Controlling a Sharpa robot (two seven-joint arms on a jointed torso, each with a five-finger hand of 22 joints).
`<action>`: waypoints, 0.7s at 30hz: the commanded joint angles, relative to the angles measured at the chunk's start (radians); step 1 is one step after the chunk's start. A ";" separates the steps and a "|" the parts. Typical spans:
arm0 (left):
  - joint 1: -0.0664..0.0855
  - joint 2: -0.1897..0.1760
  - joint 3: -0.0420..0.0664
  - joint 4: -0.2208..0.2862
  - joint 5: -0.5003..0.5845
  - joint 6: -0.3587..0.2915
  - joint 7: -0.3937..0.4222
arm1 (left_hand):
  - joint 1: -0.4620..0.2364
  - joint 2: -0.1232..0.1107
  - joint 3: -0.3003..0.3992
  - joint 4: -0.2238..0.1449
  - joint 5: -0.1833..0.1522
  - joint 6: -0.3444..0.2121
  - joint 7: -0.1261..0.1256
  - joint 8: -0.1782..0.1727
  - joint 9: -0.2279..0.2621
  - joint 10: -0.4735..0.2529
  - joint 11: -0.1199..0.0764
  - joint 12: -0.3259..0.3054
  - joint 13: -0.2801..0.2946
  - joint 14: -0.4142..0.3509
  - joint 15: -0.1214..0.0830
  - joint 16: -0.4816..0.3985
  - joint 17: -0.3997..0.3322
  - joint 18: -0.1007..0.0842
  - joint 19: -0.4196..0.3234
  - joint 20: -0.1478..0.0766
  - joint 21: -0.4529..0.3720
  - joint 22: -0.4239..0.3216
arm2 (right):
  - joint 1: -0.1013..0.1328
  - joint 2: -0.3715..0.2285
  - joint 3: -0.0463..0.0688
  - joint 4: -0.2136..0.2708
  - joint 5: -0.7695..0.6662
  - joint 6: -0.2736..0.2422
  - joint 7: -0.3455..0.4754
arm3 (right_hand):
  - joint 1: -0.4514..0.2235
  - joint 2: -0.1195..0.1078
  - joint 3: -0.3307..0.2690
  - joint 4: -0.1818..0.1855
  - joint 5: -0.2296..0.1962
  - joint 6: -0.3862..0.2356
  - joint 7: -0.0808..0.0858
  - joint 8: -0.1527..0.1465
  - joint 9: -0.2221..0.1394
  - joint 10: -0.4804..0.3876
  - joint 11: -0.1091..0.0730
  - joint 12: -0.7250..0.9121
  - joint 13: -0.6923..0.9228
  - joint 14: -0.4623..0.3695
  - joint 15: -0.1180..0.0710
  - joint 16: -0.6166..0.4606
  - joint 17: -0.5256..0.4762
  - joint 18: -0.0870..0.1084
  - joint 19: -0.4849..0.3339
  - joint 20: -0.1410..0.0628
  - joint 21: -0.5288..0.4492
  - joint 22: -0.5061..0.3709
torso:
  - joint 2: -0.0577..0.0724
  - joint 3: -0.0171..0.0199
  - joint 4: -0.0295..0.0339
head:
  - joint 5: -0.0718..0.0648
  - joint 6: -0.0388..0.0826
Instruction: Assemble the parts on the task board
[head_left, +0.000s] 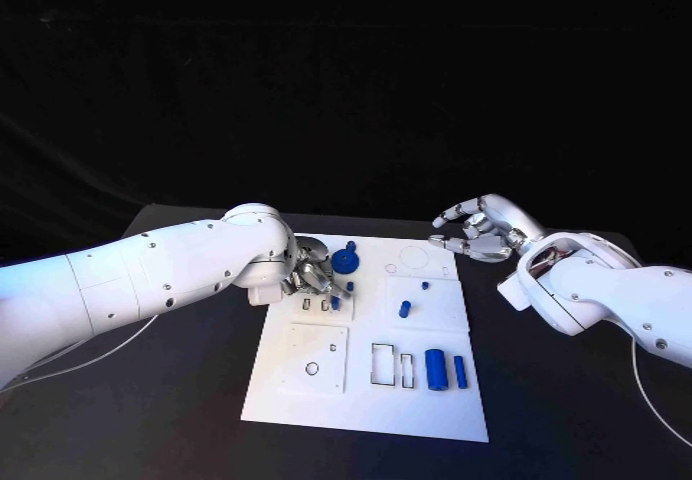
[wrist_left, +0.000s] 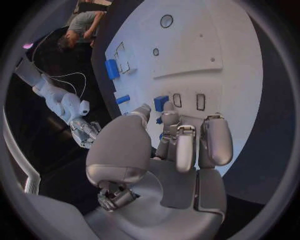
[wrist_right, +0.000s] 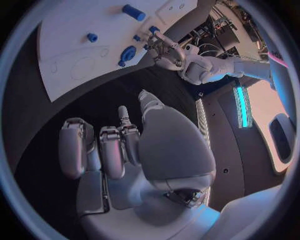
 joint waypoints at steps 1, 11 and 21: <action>0.002 0.004 0.000 -0.003 0.006 0.025 0.000 | 0.011 0.003 0.011 0.000 -0.002 -0.001 -0.008 0.001 0.001 0.007 0.002 0.005 0.001 0.100 -0.009 0.005 0.247 -0.019 0.010 -0.001 0.006 0.001 | -0.001 0.000 0.000 0.000 -0.013 0.013 -0.001 | -0.001 0.009 0.004 0.000 0.005 0.008 -0.001 0.005 0.001 0.002 -0.005 0.007 0.143 0.082 -0.005 -0.005 0.166 0.017 -0.001 -0.006 -0.002 0.107 | -0.001 -0.0007 0.0001 | -0.002 -0.002; 0.002 0.006 0.000 -0.006 0.006 0.031 0.003 | 0.065 -0.044 0.179 -0.003 -0.001 0.013 -0.020 -0.004 0.013 0.030 -0.010 0.032 0.036 0.100 -0.020 0.004 0.246 -0.022 0.013 -0.004 0.014 0.015 | -0.001 0.000 0.000 -0.002 -0.015 0.014 -0.002 | 0.000 0.009 0.005 0.000 0.005 0.008 -0.001 0.006 0.001 0.002 -0.005 0.007 0.143 0.082 -0.005 -0.005 0.165 0.018 -0.001 -0.006 -0.003 0.107 | -0.001 -0.0017 0.0000 | -0.005 -0.007; 0.002 0.009 0.000 -0.007 0.018 0.039 0.011 | 0.095 -0.144 0.483 -0.059 0.015 0.023 -0.023 -0.007 0.041 0.032 -0.013 0.016 0.031 0.102 -0.023 0.008 0.252 -0.023 0.016 -0.006 0.021 0.030 | -0.002 0.000 0.000 -0.002 -0.016 0.012 0.000 | 0.000 0.009 0.005 0.000 0.005 0.008 -0.001 0.006 0.001 0.002 -0.005 0.007 0.143 0.082 -0.005 -0.005 0.165 0.018 -0.001 -0.006 -0.003 0.107 | -0.001 0.0001 0.0014 | -0.006 -0.007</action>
